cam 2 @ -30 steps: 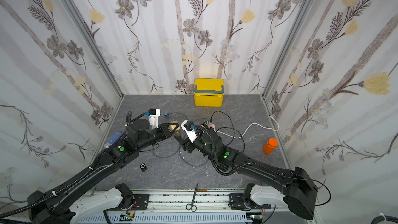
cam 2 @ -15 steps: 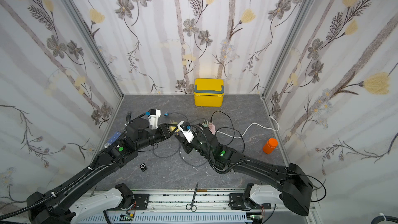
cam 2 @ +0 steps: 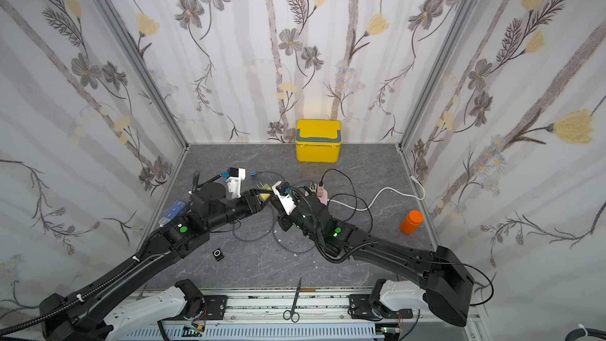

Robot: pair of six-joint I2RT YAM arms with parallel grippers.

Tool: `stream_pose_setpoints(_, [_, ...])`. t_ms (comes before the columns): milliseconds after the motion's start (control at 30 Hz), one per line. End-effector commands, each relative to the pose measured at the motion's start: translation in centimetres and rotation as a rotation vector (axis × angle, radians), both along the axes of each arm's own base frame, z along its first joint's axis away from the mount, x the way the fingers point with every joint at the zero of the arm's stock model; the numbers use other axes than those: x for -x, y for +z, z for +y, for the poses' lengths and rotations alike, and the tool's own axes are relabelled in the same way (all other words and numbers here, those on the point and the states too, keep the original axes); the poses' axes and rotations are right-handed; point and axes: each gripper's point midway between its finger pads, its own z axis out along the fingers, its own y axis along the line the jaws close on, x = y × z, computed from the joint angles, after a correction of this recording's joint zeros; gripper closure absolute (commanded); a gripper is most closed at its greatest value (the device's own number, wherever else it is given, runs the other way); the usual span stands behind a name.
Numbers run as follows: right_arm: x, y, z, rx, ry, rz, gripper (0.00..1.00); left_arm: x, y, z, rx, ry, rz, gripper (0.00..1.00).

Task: Charge mp3
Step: Pick up the plug from the center of the board.

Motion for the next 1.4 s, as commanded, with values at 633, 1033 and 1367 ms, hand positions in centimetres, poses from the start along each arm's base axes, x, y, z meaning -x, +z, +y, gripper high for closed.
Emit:
stream_pose_setpoints(633, [4.3,0.5,-0.8,0.202,0.249,-0.252,0.97,5.3,2.2,2.5,-0.098,-0.513,-0.003,0.43])
stream_pose_setpoints(1033, [4.3,1.1,-0.9,0.195,0.237,-0.271,0.96,5.6,0.2,2.2,-0.098,-0.554,0.06,0.58])
stream_pose_setpoints(1367, [4.7,0.6,-0.3,0.216,0.259,-0.267,0.96,5.5,-0.8,1.7,-0.1,-0.573,0.077,0.63])
